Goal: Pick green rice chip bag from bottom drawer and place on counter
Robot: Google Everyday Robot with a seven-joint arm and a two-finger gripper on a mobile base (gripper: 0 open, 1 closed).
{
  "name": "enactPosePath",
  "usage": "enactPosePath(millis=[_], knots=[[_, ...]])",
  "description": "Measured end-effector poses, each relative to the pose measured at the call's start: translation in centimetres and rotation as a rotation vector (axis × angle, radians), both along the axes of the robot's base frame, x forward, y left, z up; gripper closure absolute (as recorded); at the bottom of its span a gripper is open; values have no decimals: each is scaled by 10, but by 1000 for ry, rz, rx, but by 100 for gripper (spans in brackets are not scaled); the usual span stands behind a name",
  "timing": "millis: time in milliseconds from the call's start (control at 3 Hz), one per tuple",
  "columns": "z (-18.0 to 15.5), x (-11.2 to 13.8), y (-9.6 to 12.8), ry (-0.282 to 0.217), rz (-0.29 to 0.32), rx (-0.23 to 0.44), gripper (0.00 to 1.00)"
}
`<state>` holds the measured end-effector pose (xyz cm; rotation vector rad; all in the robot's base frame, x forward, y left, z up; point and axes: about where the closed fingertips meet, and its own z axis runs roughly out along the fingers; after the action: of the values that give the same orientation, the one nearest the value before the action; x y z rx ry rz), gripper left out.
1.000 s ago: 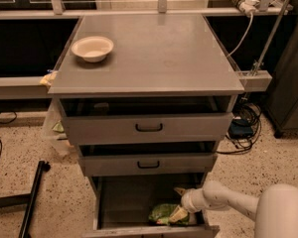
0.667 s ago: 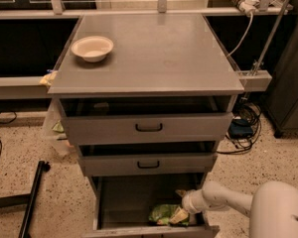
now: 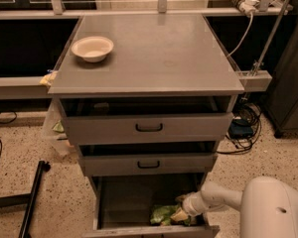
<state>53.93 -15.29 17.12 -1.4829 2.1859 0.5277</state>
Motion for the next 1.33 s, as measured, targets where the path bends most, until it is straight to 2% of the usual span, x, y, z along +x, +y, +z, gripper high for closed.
enactPosePath(millis=[333, 667, 1333], knots=[[6, -2, 3, 3, 12, -6, 85], [26, -7, 5, -10, 25, -11, 100], [82, -22, -1, -54, 49, -21, 100]])
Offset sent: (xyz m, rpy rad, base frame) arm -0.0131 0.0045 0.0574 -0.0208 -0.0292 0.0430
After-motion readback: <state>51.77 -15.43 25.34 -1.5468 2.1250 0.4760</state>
